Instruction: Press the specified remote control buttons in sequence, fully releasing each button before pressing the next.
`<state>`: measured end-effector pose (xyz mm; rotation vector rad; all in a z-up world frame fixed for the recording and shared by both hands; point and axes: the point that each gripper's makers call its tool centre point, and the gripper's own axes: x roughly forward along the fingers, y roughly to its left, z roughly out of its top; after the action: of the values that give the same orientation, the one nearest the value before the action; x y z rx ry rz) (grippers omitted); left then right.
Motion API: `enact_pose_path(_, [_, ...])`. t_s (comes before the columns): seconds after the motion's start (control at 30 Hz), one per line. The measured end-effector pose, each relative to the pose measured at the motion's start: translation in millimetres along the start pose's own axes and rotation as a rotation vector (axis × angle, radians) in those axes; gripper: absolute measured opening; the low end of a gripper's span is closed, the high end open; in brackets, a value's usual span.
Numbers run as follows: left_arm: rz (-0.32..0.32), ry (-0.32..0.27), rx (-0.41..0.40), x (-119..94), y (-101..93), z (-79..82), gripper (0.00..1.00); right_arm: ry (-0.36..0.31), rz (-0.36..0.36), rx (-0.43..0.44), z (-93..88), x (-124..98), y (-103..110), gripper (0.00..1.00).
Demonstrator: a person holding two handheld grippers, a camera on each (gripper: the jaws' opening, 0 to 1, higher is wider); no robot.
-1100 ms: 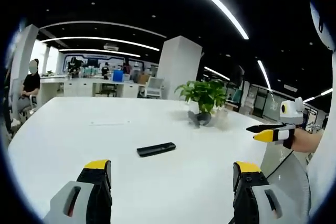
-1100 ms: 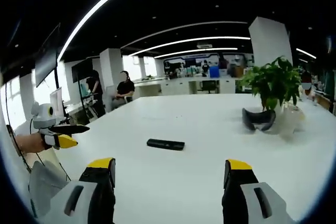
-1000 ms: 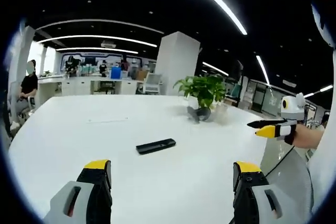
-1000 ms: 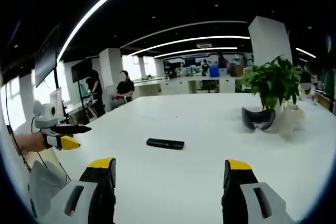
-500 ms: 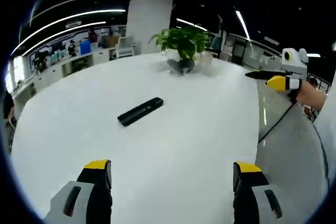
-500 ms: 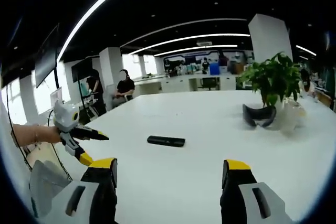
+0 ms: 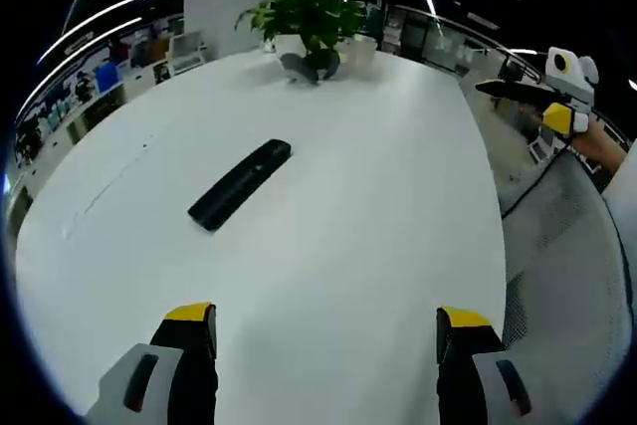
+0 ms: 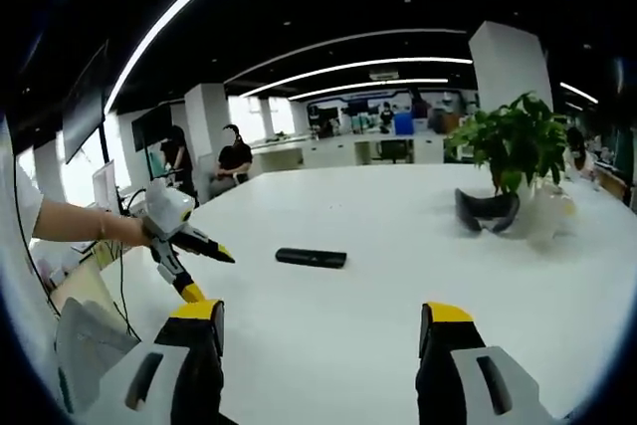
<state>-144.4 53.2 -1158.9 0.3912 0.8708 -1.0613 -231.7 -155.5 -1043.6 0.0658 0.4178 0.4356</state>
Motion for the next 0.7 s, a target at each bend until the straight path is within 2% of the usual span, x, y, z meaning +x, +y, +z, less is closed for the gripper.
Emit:
enact_pose_path(0.1, [-0.008, 0.026, 0.013, 8.6, 10.9, 7.6, 0.94, 0.009, -0.005, 0.0, -2.3, -1.0, -1.0, 0.79])
enact_pose_path(0.33, [-0.027, 0.089, 0.003, 28.8, 33.4, 11.7, 0.93, 0.025, -0.008, 0.002, -4.5, -2.4, -3.7, 0.76])
enact_pose_path(0.43, [-0.027, 0.084, -0.008, 33.4, 40.8, 17.8, 0.93, 0.036, -0.008, -0.003, -5.6, -2.3, -4.5, 0.75])
enact_pose_path(0.57, [-0.023, 0.053, -0.061, 40.1, 51.0, 32.8, 0.91, 0.057, -0.006, -0.009, -8.9, -1.8, -5.1, 0.73])
enact_pose_path(0.7, [-0.019, 0.041, -0.057, 47.2, 59.5, 46.1, 0.89, 0.07, -0.015, -0.012, -10.8, -2.5, -8.3, 0.71])
